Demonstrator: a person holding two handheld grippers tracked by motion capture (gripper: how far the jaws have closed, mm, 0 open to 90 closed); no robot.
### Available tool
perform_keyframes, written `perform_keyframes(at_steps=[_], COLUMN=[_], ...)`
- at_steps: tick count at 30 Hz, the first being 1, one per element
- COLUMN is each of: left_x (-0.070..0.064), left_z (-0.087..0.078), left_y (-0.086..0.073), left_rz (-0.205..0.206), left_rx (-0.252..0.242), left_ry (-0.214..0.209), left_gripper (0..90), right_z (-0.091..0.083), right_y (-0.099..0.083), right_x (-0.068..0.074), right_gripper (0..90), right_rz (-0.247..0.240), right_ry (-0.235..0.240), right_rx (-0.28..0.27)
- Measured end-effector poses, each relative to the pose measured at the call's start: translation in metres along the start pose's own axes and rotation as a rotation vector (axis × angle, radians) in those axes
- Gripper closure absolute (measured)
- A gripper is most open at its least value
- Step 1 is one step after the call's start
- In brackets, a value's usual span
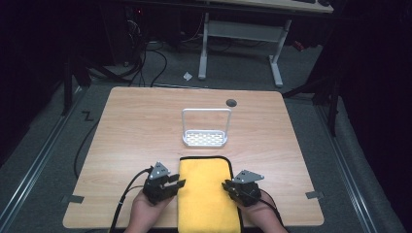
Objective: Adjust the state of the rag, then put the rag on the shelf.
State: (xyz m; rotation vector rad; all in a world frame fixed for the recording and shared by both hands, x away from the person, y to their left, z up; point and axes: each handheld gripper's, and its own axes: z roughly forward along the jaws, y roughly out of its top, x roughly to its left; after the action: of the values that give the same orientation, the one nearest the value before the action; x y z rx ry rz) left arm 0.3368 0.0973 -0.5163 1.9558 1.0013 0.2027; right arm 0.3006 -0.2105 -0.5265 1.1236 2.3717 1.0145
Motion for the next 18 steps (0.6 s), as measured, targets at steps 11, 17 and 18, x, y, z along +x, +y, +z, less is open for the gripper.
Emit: perform_keyframes(at_steps=[11,17,18], left_x=[0.037,0.028,0.026], left_z=[0.032,0.044,0.045], left_y=[0.023,0.026,0.025], left_rz=[-0.137,-0.165,-0.17], left_rx=[0.001,0.036,0.039], left_ry=[0.017,-0.021,-0.023], left_gripper=[41.0,42.5,43.3], right_z=[0.0,0.001,0.0], right_y=[0.0,0.0,0.0], right_x=[0.001,0.002,0.002], right_gripper=[78.4,78.3,78.2], right_rz=[-0.003,-0.026,-0.021], right_ry=[-0.009,-0.012,-0.013], right_rx=[-0.004,-0.003,-0.004])
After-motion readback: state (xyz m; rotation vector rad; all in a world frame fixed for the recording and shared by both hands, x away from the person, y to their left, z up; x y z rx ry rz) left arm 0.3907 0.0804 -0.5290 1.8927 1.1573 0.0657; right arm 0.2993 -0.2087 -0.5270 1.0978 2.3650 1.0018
